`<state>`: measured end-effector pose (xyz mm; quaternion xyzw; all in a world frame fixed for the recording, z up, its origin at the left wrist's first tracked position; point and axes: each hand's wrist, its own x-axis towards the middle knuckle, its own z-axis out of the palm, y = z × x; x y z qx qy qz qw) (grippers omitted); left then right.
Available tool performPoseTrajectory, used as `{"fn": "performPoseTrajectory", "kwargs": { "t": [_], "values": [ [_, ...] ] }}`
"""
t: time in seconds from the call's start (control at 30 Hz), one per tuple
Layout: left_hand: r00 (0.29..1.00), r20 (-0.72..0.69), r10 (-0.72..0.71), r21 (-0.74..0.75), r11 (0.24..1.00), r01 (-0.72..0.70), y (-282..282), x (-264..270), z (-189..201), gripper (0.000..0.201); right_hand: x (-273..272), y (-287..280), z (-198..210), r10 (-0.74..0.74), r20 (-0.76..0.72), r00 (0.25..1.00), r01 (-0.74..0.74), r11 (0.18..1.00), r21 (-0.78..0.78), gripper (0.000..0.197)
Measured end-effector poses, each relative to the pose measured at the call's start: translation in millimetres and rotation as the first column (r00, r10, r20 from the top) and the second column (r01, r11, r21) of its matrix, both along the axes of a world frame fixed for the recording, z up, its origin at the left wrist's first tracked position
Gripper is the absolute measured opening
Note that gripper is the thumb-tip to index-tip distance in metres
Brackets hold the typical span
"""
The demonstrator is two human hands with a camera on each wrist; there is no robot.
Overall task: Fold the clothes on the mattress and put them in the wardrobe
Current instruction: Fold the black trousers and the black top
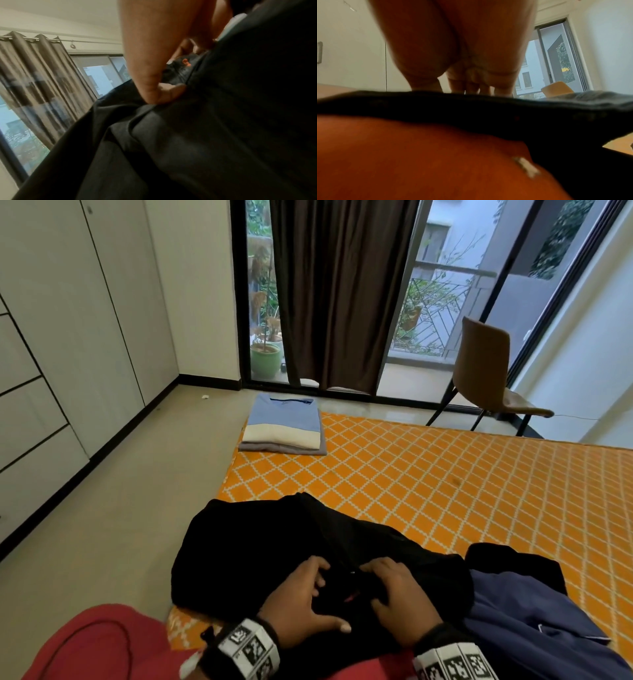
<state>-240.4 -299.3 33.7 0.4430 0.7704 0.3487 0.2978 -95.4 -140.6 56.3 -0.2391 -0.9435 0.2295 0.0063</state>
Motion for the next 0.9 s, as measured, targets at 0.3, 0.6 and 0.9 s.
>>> {"fn": "performPoseTrajectory", "kwargs": {
  "t": [0.3,0.6,0.9],
  "values": [
    [0.83,-0.548,-0.106,-0.019,0.993,0.114,7.5,12.8,-6.6,0.091,-1.4,5.1,-9.4,-0.016,-0.083,0.996,0.009,0.997,-0.079,0.042],
    [0.742,-0.671,-0.017,0.095,0.989,0.109,6.3,12.8,-3.1,0.024,-5.5,-2.5,-31.7,0.005,-0.319,0.948,0.104,0.941,0.323,0.008],
    [0.974,0.058,0.217,0.51,0.832,-0.216,-12.4,-3.6,36.2,0.007,6.7,-28.2,-33.6,0.171,-0.477,0.862,0.1,0.866,0.491,0.012]
  ]
}}
